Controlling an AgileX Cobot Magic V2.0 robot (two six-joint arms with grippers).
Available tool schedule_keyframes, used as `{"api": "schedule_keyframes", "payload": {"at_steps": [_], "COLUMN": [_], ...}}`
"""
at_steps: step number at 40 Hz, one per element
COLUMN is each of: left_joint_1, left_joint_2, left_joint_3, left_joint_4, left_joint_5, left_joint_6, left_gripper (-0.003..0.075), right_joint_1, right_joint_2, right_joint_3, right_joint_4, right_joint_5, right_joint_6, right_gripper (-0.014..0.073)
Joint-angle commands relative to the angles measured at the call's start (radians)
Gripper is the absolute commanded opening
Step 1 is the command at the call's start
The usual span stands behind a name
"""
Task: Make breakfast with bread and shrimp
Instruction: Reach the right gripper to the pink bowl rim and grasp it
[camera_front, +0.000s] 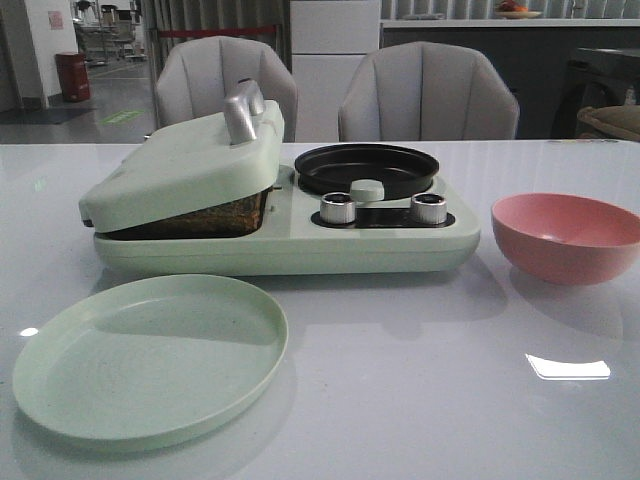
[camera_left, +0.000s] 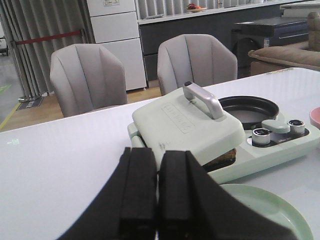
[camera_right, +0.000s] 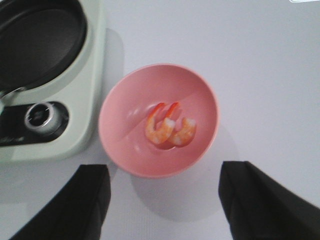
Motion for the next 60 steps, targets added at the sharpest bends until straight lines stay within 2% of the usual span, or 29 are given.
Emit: {"api": "schedule_keyframes", "payload": {"at_steps": [1, 7, 12, 30, 34, 39, 41, 60], "left_joint_1": [-0.001, -0.001, -0.001, -0.001, -0.001, -0.001, -0.001, -0.001], "left_joint_2": [0.009, 0.009, 0.009, 0.009, 0.009, 0.009, 0.009, 0.009], "left_joint_3": [-0.026, -0.026, -0.026, -0.026, -0.026, -0.026, -0.026, -0.026], "left_joint_4": [-0.014, -0.014, -0.014, -0.014, -0.014, -0.014, -0.014, -0.014], "left_joint_5": [-0.083, -0.083, -0.083, -0.083, -0.083, -0.083, -0.083, -0.083], "left_joint_6": [-0.011, -0.011, -0.011, -0.011, -0.011, -0.011, -0.011, -0.011], "left_gripper": [0.0111, 0.0111, 0.0111, 0.0111, 0.0111, 0.0111, 0.0111, 0.0111], "right_joint_1": [-0.041, -0.061, -0.064, -0.067, -0.067, -0.067, -0.067, -0.06], "right_joint_2": [0.092, 0.259, 0.386, 0.62, 0.641, 0.66, 0.66, 0.523], "right_joint_3": [-0.119, -0.244, -0.333, -0.444, -0.444, -0.444, -0.444, -0.604], "right_joint_4": [0.018, 0.017, 0.017, 0.017, 0.017, 0.017, 0.017, 0.048], "right_joint_5": [-0.018, 0.022, 0.048, 0.021, 0.008, 0.014, 0.016, 0.07], "right_joint_6": [-0.008, -0.01, -0.064, -0.08, -0.08, -0.08, -0.08, -0.088], "right_gripper": [0.0559, 0.0559, 0.0559, 0.055, 0.0435, 0.019, 0.0129, 0.0139]}}
